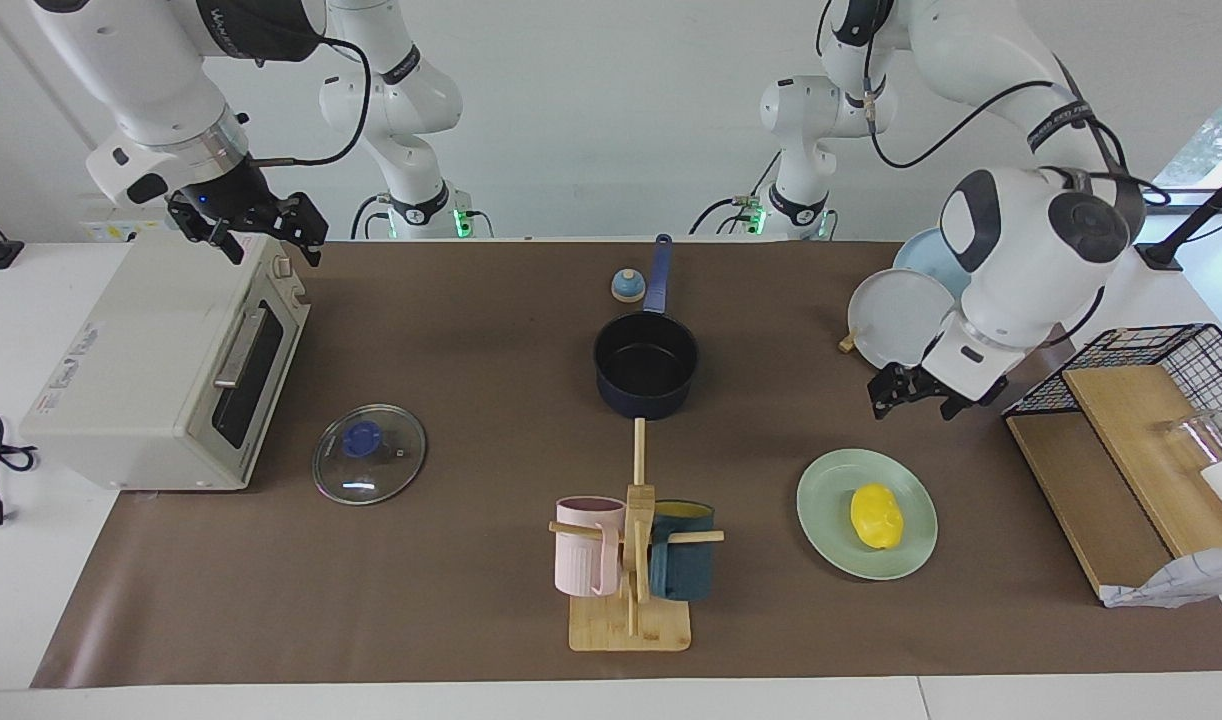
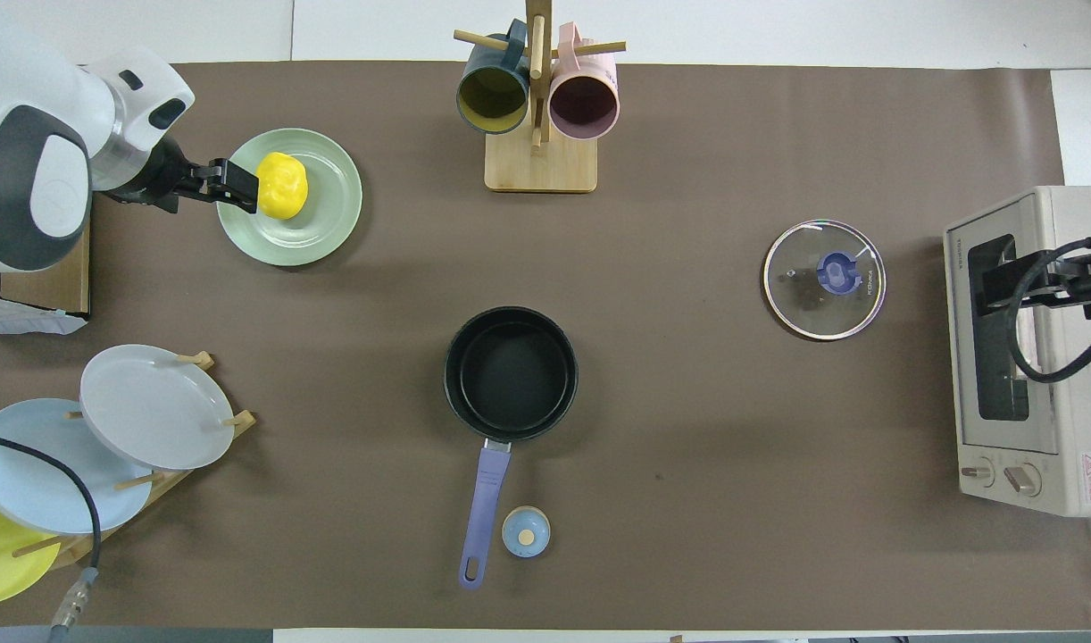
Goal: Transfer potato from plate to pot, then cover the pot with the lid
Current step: 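Reach the left gripper to the yellow potato and grasp it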
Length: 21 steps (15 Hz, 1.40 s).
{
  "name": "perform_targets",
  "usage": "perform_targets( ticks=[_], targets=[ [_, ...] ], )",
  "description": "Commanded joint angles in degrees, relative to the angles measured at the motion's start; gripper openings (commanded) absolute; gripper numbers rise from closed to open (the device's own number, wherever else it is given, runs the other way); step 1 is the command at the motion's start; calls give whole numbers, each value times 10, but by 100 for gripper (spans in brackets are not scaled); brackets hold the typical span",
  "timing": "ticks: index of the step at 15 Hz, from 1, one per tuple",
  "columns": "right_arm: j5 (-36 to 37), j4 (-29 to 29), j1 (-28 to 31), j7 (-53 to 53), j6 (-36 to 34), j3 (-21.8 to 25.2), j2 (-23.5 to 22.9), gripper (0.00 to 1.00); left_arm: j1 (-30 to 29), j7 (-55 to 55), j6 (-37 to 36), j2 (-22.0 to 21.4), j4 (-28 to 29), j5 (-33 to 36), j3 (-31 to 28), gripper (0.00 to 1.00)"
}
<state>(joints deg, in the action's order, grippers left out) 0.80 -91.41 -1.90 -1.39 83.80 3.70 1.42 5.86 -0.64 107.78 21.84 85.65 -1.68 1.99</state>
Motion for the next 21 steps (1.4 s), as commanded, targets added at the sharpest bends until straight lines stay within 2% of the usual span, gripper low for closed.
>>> perform_targets(
  ticks=[1, 3, 7, 14, 19, 21],
  targets=[
    [-11, -11, 1, -8, 7, 2, 9, 100, 0, 40, 23, 81, -75, -2, -5, 100],
    [-11, -11, 1, -8, 7, 2, 9, 100, 5, 41, 49, 130, -112, 2, -6, 100],
    [-11, -11, 1, -8, 7, 2, 9, 100, 5, 42, 111, 146, -92, 5, -6, 100],
    [-11, -11, 1, -8, 7, 2, 9, 100, 13, 42, 175, 145, -36, 17, -6, 100],
    [-11, -11, 1, -8, 7, 2, 9, 100, 16, 42, 181, 143, -24, 18, -7, 100],
    [-11, -11, 1, -8, 7, 2, 9, 100, 16, 42, 183, 142, -16, 40, -7, 100]
  ],
)
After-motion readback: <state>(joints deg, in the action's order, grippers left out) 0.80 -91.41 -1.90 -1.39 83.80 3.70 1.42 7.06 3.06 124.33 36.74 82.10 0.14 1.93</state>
